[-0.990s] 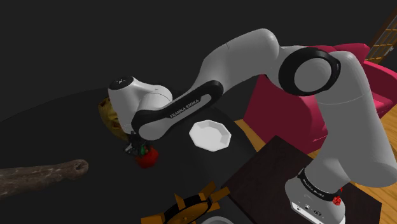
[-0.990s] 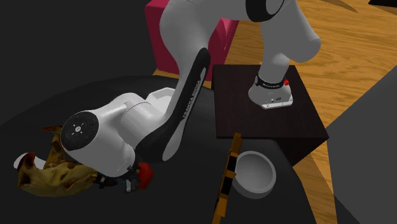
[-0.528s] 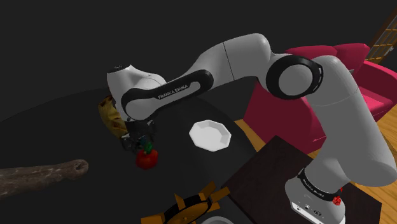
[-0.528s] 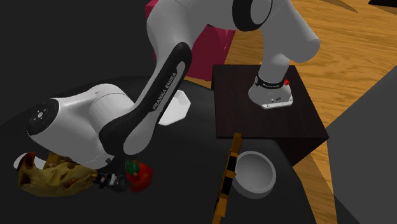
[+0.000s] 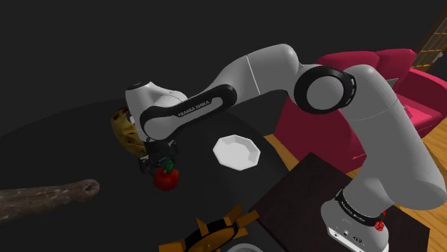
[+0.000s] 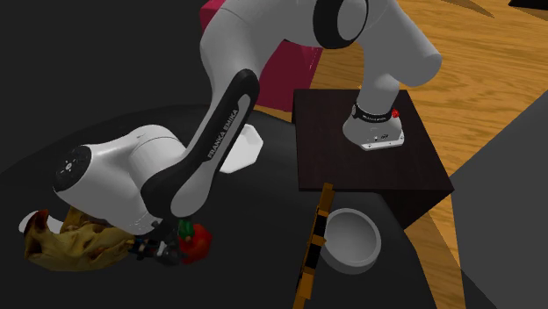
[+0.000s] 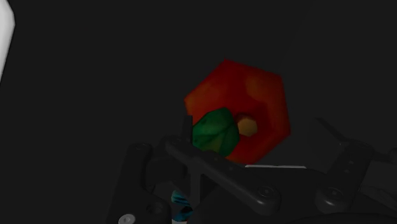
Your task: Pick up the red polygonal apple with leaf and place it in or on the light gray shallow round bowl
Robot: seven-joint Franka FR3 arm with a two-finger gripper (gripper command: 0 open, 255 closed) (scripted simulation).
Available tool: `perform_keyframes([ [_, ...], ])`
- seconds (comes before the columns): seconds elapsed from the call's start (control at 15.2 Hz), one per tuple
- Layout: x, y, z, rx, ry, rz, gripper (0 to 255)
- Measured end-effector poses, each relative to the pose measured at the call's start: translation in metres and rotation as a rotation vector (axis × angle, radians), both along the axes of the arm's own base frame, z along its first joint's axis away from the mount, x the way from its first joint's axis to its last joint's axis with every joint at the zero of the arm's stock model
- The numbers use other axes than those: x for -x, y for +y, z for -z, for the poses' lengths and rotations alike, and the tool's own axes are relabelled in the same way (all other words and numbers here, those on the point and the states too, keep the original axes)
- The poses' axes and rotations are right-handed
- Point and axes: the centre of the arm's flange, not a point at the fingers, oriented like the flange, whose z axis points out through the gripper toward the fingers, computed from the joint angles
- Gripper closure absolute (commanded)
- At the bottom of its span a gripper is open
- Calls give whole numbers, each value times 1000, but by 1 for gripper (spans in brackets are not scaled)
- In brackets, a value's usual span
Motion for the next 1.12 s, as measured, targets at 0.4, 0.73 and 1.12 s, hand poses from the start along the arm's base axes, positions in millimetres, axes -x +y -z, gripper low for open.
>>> perform_keyframes([
  [0.4, 0, -1, 0, -2, -4, 1, 255],
  [0.73, -7, -9, -7, -1, -16, 8, 255],
  [1.12, -2, -3, -3, -3, -7, 3, 255],
])
